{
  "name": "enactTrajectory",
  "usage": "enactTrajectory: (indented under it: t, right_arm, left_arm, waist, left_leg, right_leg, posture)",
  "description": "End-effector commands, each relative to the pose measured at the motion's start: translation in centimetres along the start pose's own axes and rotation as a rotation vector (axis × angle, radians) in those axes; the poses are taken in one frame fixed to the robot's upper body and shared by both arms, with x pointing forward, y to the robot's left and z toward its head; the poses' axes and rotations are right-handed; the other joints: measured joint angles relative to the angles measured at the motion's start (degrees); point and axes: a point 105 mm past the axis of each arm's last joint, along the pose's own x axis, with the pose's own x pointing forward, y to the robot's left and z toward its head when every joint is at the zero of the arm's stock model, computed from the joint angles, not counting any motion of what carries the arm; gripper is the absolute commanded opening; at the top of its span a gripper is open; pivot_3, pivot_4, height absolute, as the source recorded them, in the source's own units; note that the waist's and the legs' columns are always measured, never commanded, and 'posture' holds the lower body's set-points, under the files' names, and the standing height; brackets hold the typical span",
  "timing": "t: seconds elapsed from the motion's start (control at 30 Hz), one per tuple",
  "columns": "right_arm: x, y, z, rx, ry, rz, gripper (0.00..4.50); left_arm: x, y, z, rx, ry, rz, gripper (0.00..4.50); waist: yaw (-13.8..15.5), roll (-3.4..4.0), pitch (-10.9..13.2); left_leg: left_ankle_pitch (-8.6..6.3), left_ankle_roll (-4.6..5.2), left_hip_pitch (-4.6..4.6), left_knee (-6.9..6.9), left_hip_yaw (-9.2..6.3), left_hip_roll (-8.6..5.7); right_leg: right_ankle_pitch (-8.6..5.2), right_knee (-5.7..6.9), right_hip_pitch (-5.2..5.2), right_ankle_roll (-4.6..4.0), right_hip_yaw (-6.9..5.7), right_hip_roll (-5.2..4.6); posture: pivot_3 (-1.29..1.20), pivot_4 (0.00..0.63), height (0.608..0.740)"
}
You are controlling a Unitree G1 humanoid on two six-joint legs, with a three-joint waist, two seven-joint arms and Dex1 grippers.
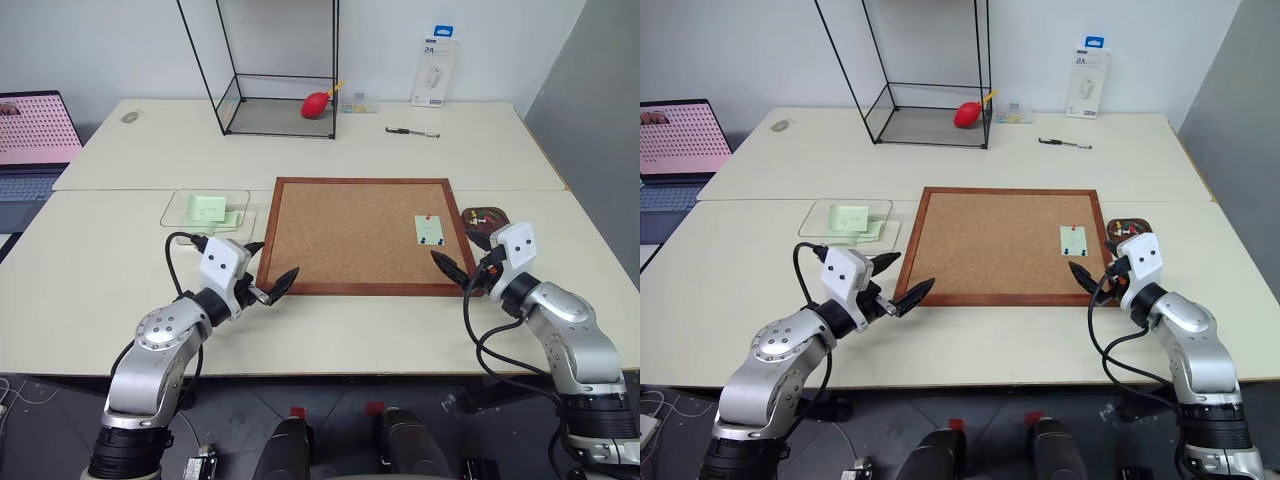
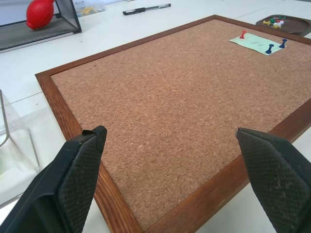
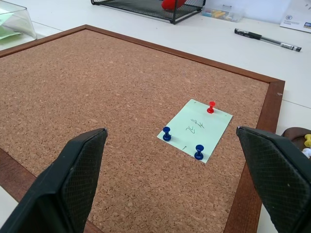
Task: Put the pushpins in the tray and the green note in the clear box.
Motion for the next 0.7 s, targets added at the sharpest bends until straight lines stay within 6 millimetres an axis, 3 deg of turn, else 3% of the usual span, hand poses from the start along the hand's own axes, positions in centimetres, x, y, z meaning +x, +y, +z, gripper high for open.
enactTrajectory:
  t: [0.03,0.43,0.7]
  right_arm:
    - [-0.2,-0.3,1.2,-0.015,-0.037,-0.01,4.5]
    - [-0.2,0.1,1.0,-0.019,-0.032,0.011,4.5]
    - [-0.3,0.4,0.9,-0.017,-0.032,0.019,4.5]
  left_arm:
    - [0.1,-0.3,1.8,0.05,-0.06,-0.02,4.49]
    - [0.3,0.5,2.2,0.034,-0.056,0.001,4.49]
    - [1.4,0.6,3.9,0.044,-0.137,-0.03,4.49]
  waist:
    - [0.0,0.0,0.0]
    - [0.0,0.0,0.0]
    - [0.0,0.0,0.0]
  left_leg:
    - [0.0,0.0,0.0,0.0,0.0,0.0]
    - [0.0,0.0,0.0,0.0,-0.01,0.0]
    - [0.0,0.0,0.0,0.0,0.0,-0.01]
  right_leg:
    - [0.0,0.0,0.0,0.0,0.0,0.0]
    - [0.0,0.0,0.0,0.0,0.0,0.0]
    - [0.0,0.0,0.0,0.01,0.0,0.0]
  posture:
    - [0.0,0.15,0.74]
    - [0.0,0.15,0.74]
    - [0.0,0.15,0.74]
